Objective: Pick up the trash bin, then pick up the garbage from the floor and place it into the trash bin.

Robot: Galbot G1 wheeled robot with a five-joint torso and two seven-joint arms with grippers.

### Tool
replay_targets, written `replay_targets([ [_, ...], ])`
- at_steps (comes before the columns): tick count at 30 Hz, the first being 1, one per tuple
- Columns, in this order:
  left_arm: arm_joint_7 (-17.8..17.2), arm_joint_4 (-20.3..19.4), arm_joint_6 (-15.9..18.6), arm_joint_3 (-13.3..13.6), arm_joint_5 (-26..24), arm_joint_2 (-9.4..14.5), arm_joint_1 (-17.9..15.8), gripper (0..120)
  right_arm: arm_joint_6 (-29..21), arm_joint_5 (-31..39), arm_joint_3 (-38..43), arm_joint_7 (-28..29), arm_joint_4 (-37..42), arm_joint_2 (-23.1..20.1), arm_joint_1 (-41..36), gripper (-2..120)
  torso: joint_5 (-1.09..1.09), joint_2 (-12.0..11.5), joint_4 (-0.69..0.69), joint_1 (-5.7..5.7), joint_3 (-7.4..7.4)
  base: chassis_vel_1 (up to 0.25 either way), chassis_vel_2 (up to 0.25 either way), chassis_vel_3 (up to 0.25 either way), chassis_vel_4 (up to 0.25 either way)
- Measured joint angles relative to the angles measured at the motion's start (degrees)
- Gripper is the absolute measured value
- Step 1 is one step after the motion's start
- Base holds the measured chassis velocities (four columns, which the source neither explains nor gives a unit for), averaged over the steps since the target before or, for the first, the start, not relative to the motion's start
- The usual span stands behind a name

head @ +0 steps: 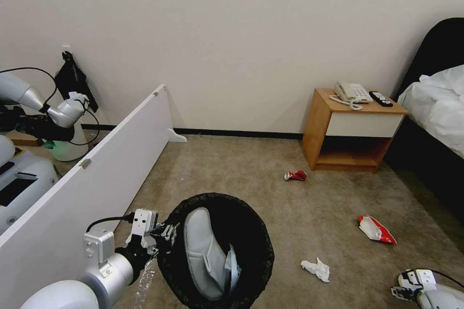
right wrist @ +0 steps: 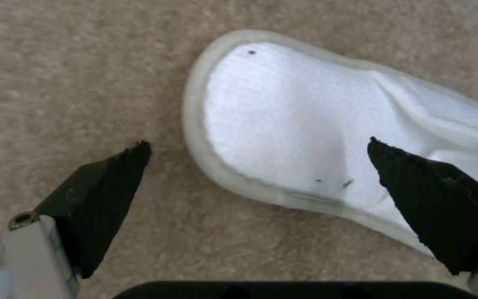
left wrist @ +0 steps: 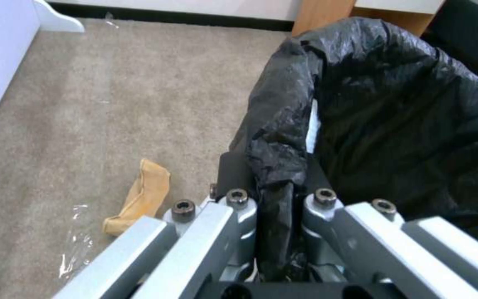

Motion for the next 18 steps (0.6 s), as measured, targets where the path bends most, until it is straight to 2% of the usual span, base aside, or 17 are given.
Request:
replay_targets([
  [18, 0.0, -1.1, 0.0, -0.2, 0.6, -0.3, 1.1, 4, -0.4, -1.3, 1.7, 2.0, -2.1, -0.3, 1.7, 100, 0.0, 0.0, 0.0, 0.0, 0.0, 0.0, 0.0, 0.0, 0.0],
])
